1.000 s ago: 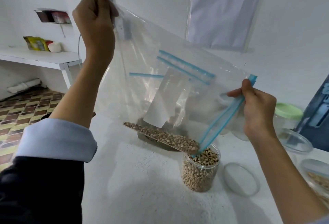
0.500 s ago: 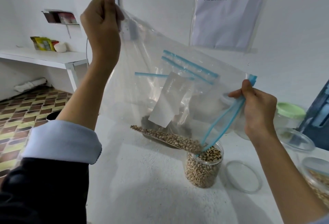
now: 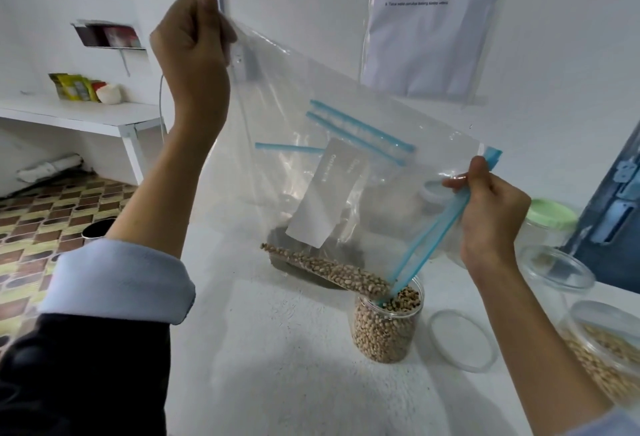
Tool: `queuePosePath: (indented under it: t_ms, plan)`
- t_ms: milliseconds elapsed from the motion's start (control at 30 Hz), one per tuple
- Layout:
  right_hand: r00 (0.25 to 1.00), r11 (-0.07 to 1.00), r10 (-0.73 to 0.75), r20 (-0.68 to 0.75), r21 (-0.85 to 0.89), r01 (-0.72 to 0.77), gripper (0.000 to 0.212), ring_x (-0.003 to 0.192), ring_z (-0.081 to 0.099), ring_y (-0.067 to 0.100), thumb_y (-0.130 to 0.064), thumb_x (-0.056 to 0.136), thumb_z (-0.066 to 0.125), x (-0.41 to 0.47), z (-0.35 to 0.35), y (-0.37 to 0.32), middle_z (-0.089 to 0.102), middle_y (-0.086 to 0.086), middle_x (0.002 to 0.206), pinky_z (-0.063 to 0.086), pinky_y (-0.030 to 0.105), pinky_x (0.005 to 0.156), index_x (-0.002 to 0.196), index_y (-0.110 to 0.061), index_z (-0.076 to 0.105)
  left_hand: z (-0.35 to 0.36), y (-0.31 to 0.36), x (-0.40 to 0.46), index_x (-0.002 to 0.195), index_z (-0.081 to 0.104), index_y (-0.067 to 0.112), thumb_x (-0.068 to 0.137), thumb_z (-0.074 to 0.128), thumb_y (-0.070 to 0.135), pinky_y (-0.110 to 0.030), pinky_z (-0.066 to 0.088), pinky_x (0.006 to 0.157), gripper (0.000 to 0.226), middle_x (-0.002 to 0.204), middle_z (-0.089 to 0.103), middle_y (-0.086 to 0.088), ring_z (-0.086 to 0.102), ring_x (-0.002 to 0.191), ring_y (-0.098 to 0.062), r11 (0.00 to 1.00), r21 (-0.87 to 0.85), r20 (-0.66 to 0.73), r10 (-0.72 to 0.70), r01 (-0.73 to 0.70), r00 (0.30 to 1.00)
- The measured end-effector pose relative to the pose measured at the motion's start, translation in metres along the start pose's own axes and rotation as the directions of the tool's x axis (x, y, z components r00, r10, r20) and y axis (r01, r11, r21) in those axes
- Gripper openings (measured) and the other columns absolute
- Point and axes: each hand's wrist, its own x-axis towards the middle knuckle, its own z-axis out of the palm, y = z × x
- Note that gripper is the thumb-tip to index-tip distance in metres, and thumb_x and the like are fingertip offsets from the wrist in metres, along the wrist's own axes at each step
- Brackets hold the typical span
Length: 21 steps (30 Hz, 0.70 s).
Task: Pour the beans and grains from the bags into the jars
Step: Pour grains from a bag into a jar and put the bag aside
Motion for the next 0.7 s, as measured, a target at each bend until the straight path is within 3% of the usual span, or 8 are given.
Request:
queuePosePath:
  t_ms: [333,500,700]
  plan:
    - [0.999,0.999,0.039,0.018,0.036,-0.04,0.04,0.052,0.055,-0.006,-0.026,0.097,0.053,0.001,-0.004,-0.003,0.062,-0.019,0.049,0.042,0.005,0.061,0.059,-0.018,0.063,0.006,0.008,-0.001,0.06,0.047,0.023,0.097,0.041,0.025,-0.018,0.029,0.049,0.038,0.043,0.047,0.013,0.038,0.043,-0.005,1.0,0.011,0.022,-0.013,0.013,1.0]
    - [0.998,0.998,0.049,0.043,0.035,-0.05,0.04,0.052,0.054,-0.004,-0.026,0.097,0.053,0.003,-0.004,-0.002,0.062,-0.017,0.048,0.041,0.006,0.062,0.059,-0.017,0.063,0.004,0.01,0.0,0.059,0.048,0.023,0.096,0.041,0.029,-0.02,0.029,0.05,0.038,0.043,0.046,0.015,0.037,0.043,-0.006,0.999,0.024,0.024,-0.021,0.021,0.999]
    - [0.998,0.996,0.057,0.009,0.064,-0.058,0.042,0.053,0.054,-0.001,-0.029,0.096,0.054,0.001,-0.004,0.002,0.063,-0.015,0.049,0.044,0.015,0.068,0.056,-0.02,0.063,0.003,0.011,0.0,0.058,0.047,0.02,0.095,0.042,0.029,-0.021,0.028,0.049,0.038,0.042,0.045,0.015,0.036,0.042,-0.006,0.999,0.026,0.033,-0.023,0.023,0.999]
